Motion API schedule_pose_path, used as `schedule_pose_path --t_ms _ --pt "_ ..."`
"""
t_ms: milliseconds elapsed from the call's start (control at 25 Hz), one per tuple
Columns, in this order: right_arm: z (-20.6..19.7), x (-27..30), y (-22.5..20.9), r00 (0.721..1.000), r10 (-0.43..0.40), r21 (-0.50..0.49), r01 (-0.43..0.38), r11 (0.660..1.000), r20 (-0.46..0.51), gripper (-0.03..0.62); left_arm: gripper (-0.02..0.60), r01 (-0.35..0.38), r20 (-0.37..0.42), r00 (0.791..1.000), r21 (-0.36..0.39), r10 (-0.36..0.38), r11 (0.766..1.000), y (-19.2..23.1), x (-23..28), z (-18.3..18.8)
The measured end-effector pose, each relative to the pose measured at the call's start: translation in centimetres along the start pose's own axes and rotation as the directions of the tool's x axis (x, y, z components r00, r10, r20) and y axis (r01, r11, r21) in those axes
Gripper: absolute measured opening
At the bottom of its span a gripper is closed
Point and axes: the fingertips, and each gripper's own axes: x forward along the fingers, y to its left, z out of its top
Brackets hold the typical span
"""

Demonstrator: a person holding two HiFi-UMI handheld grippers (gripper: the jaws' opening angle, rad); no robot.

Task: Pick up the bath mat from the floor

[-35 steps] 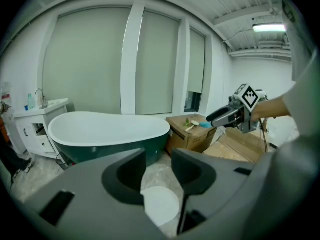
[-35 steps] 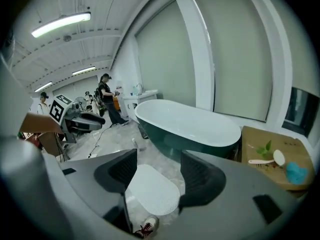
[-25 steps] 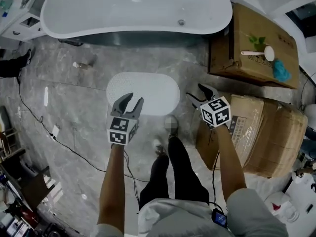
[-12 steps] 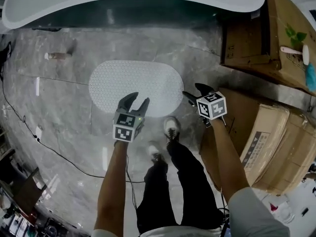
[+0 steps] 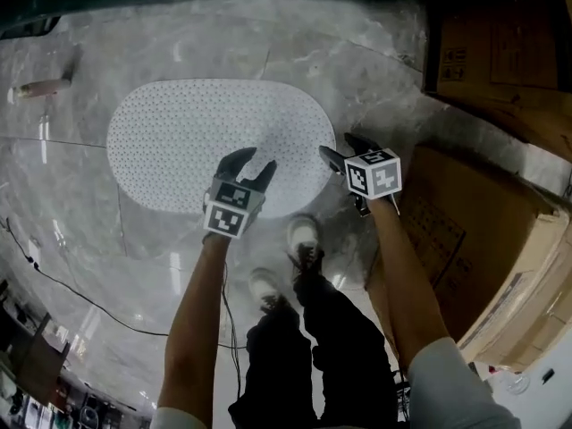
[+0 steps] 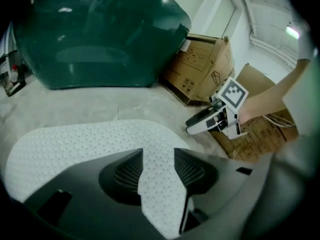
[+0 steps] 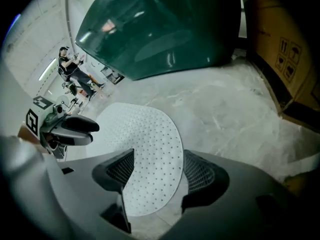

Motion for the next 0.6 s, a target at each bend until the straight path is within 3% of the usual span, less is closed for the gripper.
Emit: schedule_pose_path --t_ms 280,600 --pt "-2.6 4.3 -2.4 0.999 -0.001 0.031 0.0 1.0 0.042 0.308 0.204 0.066 -0.036 0.997 0.048 -0.065 0.997 -0.5 7.8 -2.7" --pt "-3.4 5.2 -1.1 0.998 0.039 0.019 -0.04 0.999 0.056 0.314 0.209 0.058 -0.078 0.996 0.124 -0.049 0.991 -0.1 9.7 -4.8"
